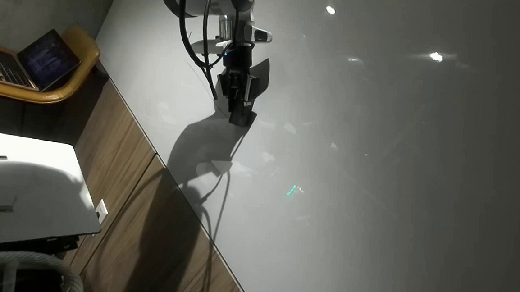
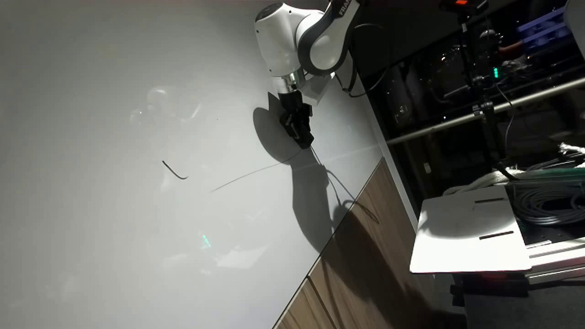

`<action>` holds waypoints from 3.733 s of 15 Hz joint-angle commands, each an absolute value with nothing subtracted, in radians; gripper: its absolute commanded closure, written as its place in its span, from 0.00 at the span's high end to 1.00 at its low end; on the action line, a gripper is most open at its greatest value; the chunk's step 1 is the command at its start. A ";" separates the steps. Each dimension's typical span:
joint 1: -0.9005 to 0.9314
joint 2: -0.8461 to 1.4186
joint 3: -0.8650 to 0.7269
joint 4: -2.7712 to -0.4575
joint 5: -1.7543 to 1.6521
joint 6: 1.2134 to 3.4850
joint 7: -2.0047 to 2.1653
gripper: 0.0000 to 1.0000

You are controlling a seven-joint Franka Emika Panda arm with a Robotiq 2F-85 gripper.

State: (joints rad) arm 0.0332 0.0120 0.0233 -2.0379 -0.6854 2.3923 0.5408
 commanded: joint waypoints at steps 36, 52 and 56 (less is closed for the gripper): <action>0.118 0.091 0.015 -1.990 -0.508 2.380 0.306 0.29; 0.037 0.090 0.003 -1.974 -0.512 2.406 0.296 0.29; 0.103 0.148 0.058 -1.888 -0.529 2.361 0.300 0.29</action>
